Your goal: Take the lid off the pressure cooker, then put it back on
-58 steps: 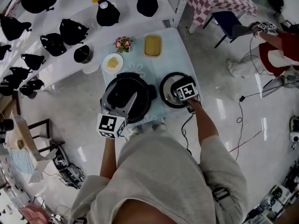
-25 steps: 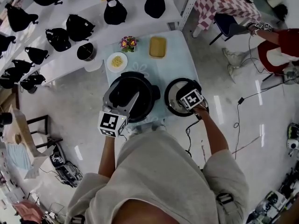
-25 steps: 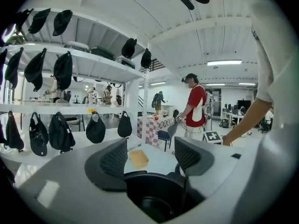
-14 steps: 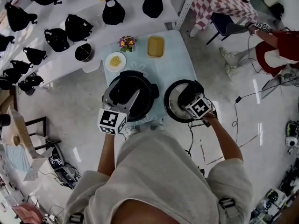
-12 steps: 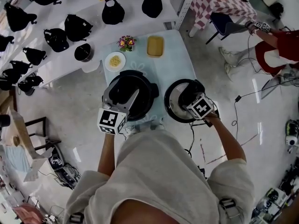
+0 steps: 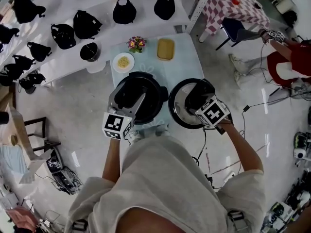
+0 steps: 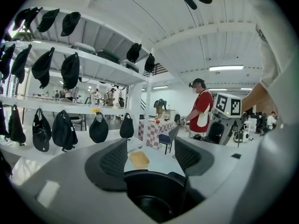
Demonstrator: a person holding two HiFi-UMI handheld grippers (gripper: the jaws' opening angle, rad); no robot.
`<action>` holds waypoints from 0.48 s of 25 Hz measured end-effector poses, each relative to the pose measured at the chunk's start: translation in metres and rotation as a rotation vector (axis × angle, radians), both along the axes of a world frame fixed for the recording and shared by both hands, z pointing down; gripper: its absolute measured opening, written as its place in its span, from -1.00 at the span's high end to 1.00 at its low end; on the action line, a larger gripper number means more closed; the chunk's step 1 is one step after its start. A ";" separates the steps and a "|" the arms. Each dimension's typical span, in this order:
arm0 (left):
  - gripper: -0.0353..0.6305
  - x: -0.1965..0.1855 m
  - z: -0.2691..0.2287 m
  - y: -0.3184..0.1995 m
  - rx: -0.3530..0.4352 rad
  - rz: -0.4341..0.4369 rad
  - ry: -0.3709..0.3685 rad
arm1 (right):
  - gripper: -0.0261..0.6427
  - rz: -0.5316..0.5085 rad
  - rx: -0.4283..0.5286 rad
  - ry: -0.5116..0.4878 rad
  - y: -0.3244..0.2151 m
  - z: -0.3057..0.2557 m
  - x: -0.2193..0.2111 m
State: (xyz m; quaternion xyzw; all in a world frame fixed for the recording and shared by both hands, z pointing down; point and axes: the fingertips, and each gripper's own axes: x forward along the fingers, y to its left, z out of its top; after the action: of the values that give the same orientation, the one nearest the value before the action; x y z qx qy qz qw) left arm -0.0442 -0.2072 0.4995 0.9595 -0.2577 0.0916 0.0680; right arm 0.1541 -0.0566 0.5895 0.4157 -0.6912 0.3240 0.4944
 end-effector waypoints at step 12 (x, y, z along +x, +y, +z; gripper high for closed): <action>-0.03 -0.056 -0.006 -0.008 0.008 -0.130 0.018 | 0.11 -0.186 0.022 -0.020 -0.057 -0.011 -0.073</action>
State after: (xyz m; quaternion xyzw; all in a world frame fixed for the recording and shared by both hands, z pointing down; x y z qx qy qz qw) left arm -0.0998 -0.2156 0.4932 0.9417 -0.3194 0.0775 0.0721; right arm 0.0812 -0.1140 0.5785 0.3516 -0.7353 0.2732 0.5109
